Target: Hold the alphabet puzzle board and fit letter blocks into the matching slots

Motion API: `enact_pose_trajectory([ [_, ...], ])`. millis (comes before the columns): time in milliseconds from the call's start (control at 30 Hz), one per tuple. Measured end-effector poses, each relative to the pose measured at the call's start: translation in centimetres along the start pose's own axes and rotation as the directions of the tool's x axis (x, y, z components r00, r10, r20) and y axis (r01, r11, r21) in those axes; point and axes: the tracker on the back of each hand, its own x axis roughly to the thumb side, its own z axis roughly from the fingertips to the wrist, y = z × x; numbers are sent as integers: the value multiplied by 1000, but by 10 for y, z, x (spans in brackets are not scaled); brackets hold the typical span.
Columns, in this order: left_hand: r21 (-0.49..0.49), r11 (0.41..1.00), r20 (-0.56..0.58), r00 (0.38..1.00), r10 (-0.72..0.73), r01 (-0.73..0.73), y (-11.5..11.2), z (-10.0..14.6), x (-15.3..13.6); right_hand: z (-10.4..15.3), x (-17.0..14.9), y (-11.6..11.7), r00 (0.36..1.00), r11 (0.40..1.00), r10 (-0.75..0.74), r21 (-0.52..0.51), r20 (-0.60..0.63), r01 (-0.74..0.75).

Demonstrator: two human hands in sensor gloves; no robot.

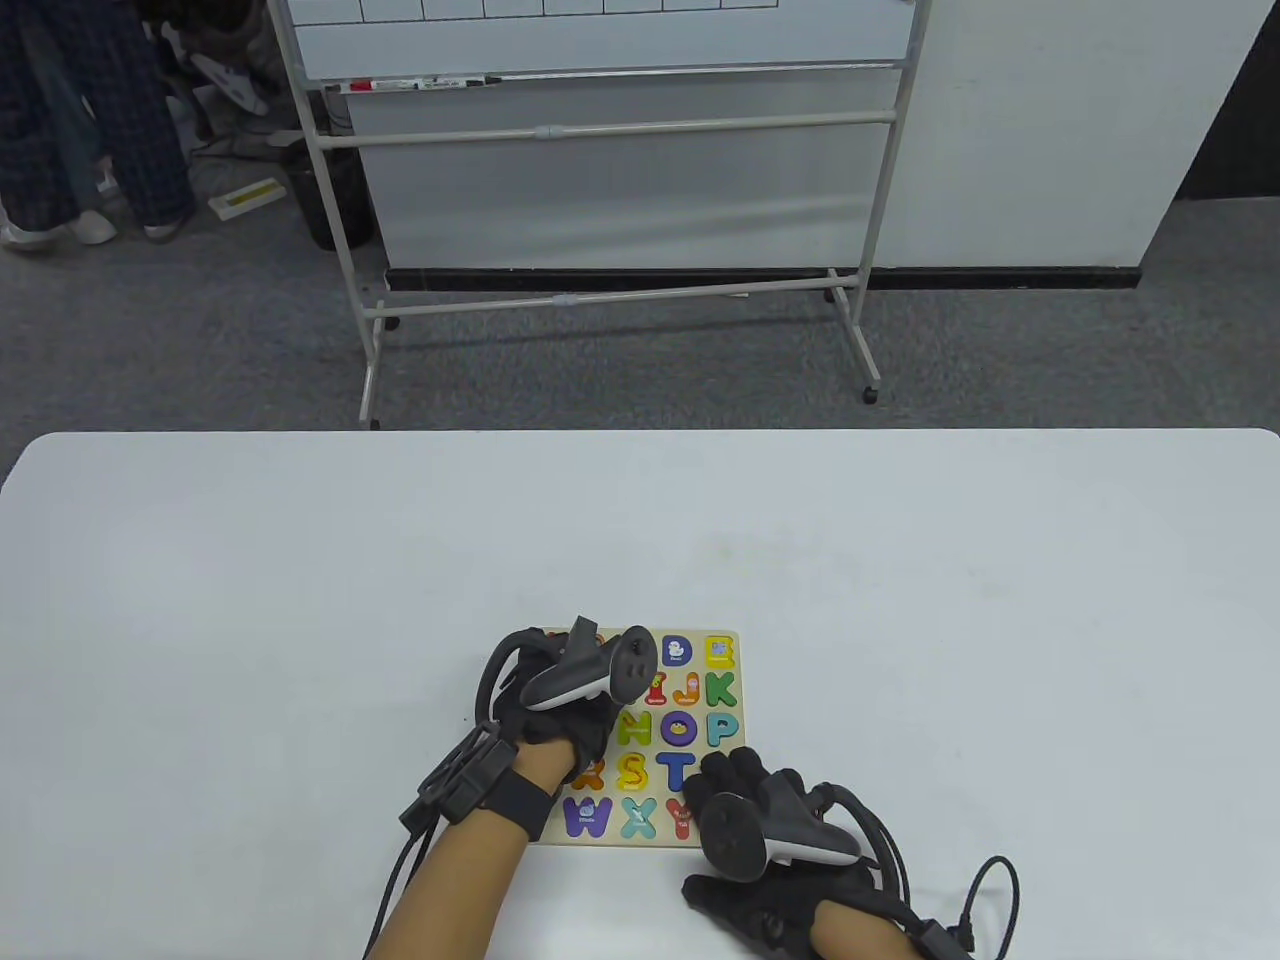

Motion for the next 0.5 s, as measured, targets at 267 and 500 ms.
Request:
enact_pose_trajectory([
  [267,78,996,64,997,47,-52,5,39,-12,0,-1,0,1000,1000,-2,0,1,2],
  [500,90,995,66,997,39,-45,-4,85,-27,0,-1,0,1000,1000,-8,1,2,8],
])
